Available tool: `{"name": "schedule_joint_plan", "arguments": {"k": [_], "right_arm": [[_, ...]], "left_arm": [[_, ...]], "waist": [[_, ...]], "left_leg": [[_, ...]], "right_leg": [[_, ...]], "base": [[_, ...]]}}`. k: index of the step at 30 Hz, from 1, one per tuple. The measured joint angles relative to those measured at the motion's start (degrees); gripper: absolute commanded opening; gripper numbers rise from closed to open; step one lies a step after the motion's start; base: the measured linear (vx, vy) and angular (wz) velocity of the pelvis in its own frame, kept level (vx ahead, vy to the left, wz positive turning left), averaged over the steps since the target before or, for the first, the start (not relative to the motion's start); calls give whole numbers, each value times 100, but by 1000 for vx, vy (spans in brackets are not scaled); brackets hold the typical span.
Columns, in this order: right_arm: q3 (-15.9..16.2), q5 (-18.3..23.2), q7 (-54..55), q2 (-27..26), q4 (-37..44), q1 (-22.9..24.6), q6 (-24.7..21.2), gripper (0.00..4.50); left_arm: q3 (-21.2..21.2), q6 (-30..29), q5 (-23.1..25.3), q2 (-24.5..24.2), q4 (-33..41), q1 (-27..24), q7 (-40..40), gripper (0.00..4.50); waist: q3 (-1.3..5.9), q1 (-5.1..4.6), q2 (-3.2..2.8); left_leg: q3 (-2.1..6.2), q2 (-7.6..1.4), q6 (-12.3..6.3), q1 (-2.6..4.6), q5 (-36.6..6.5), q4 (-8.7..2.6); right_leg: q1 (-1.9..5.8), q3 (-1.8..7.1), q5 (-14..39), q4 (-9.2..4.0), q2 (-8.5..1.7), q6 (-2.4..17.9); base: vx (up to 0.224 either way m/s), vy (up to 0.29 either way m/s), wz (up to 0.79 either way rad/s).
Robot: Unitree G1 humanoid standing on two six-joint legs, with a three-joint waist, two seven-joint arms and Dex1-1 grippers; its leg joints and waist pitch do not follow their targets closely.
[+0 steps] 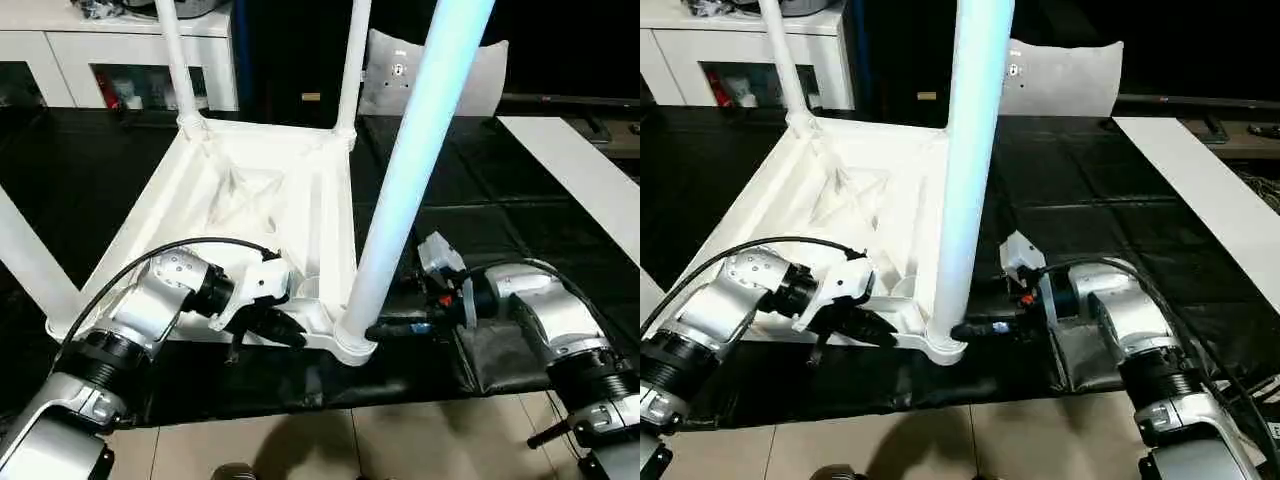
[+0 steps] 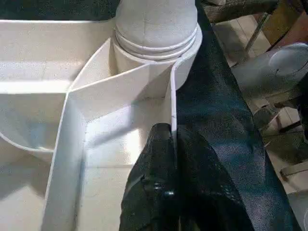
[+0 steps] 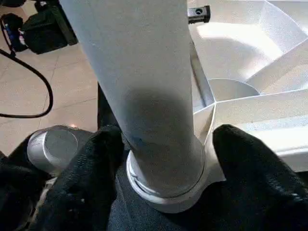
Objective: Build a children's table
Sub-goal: Rotate leg to tighten
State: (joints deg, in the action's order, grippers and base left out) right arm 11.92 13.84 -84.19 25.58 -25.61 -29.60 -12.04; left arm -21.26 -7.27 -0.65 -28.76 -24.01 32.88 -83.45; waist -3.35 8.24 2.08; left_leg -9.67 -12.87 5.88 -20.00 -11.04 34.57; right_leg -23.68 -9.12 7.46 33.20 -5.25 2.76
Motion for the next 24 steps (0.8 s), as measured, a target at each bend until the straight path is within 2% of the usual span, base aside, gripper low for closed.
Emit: {"name": "schedule_joint_plan", "arguments": {"k": [10, 18, 22, 24], "right_arm": [[-1, 37, -26, -230, -154, -73, 3, 208], [-190, 192, 234, -268, 221, 229, -307, 193], [-424, 164, 932, -391, 308, 349, -419, 193], [-543, 77, 1396, -549, 313, 348, -438, 192]], "left_arm": [[1, 55, 0, 1, -108, 48, -9, 0], [67, -278, -110, 132, -13, -15, 195, 0], [241, -712, -64, 348, 127, -106, 878, 0], [372, -971, -27, 476, 210, -161, 1246, 0]], "waist": [[2, -1, 3], [2, 15, 3], [2, -59, 3], [2, -177, 3]], "left_leg": [[0, 0, 0, 0, 0, 1], [0, 0, 0, -2, 0, 0], [-1, 1, 7, 1, 4, 0], [-1, 1, 12, -3, 7, -3]], "right_leg": [[1, 0, 0, -1, 0, 0], [2, 1, 1, -1, -1, -2], [0, 1, 0, 0, 0, -3], [4, 0, -1, -2, 1, -3]], "base": [[0, 0, 0], [0, 0, 0], [0, 0, 0], [0, 0, 0]]}}
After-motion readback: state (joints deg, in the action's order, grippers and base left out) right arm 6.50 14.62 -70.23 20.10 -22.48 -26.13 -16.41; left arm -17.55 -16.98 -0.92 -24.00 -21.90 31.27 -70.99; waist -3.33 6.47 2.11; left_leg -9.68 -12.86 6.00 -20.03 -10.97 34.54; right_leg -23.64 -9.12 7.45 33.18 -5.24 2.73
